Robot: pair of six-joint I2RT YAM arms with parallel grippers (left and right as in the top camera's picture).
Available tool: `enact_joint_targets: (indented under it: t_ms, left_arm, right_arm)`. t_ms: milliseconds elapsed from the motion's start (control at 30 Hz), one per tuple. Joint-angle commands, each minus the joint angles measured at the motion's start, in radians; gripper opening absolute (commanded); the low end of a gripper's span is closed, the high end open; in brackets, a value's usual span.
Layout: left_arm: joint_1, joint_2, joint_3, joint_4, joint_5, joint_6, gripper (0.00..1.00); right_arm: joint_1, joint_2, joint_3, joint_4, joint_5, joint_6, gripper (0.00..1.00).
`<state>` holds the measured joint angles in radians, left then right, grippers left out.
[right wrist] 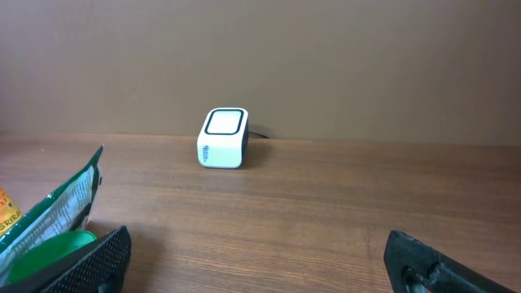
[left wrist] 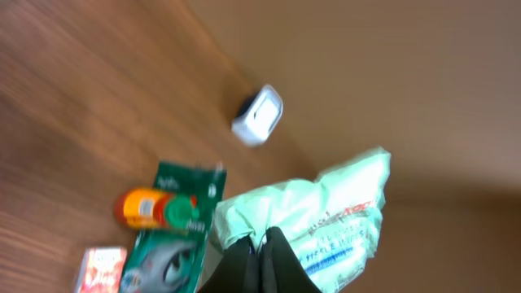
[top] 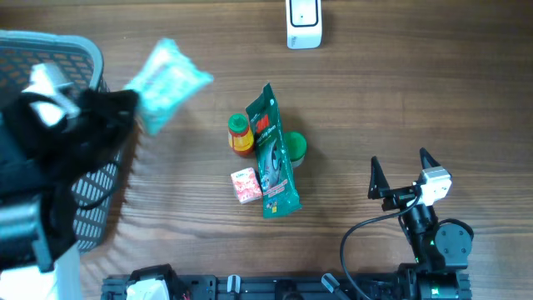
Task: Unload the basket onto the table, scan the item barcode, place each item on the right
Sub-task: 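Carry the wipes pack out and place it right of the 3M pack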
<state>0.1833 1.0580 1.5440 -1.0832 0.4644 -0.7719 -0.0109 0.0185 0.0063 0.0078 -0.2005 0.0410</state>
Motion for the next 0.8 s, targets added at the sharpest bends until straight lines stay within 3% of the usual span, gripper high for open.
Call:
enact_joint_targets:
  t_ms: [0, 100, 233, 400, 567, 767]
  left_arm:
    - [-0.224, 0.063, 0.018, 0.002, -0.121, -0.024, 0.04]
    - [-0.449, 0.182, 0.018, 0.038, -0.220, -0.082, 0.04]
    - [-0.666, 0.389, 0.018, 0.180, -0.224, -0.116, 0.04]
    - [-0.863, 0.682, 0.018, 0.362, -0.253, -0.304, 0.04]
    - [-0.991, 0.876, 0.018, 0.429, -0.349, -0.509, 0.04]
    - [-1.064, 0.988, 0.018, 0.378, -0.438, -0.523, 0.04]
  right_arm:
    - [0.000, -0.005, -0.001, 0.006, 0.005, 0.014, 1.00]
    - [0.000, -0.005, -0.001, 0.006, 0.005, 0.013, 1.00]
    - [0.000, -0.005, -0.001, 0.006, 0.005, 0.013, 1.00]
    - [0.000, -0.005, -0.001, 0.006, 0.005, 0.013, 1.00]
    - [0.000, -0.005, -0.001, 0.006, 0.005, 0.014, 1.00]
    - [0.000, -0.005, -0.001, 0.006, 0.005, 0.014, 1.00]
